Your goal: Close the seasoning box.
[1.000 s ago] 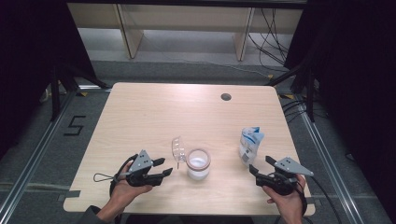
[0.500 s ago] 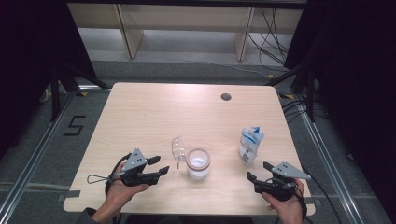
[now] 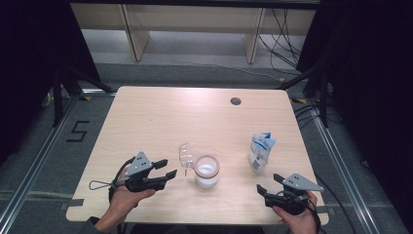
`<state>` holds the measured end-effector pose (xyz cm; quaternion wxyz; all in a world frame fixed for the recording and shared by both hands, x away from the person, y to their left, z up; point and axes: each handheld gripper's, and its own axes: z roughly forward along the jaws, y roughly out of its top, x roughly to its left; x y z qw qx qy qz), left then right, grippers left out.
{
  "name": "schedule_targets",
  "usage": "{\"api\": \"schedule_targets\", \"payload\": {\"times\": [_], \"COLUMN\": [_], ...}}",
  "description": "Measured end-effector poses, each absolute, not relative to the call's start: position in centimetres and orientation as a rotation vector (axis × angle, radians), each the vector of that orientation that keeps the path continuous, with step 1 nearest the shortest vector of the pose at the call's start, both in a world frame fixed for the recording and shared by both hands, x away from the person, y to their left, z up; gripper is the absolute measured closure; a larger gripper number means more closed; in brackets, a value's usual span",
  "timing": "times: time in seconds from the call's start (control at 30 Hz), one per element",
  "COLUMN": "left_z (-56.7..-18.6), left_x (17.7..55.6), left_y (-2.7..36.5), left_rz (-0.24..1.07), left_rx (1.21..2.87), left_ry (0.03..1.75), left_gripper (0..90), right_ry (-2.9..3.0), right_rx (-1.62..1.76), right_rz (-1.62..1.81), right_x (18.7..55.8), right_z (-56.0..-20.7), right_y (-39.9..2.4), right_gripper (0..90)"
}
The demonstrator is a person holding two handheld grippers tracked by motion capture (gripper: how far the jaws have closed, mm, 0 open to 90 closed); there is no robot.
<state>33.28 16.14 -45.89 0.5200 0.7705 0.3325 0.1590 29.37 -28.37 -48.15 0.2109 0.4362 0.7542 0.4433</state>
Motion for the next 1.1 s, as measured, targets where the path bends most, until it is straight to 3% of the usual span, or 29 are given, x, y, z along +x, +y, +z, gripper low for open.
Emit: {"api": "schedule_targets", "payload": {"times": [0.23,0.63,1.1], "left_z": [-45.5,-44.9,-44.7], "left_x": [33.3,34.0,34.3], "left_y": [16.0,15.1,14.3], "left_rz": [0.389,0.442,0.439], "left_rx": [1.835,1.847,1.86], "left_ry": [0.79,0.749,0.72], "left_gripper": [52.1,85.2,88.0], "right_ry": [2.091,2.105,2.134], "right_rx": [1.211,1.204,1.185], "right_rz": [1.238,1.236,1.229], "right_x": [29.2,29.3,29.2], "right_z": [-48.2,-48.3,-48.4], "right_y": [-28.2,-28.1,-28.0], "right_gripper": [25.0,26.5,29.9]}}
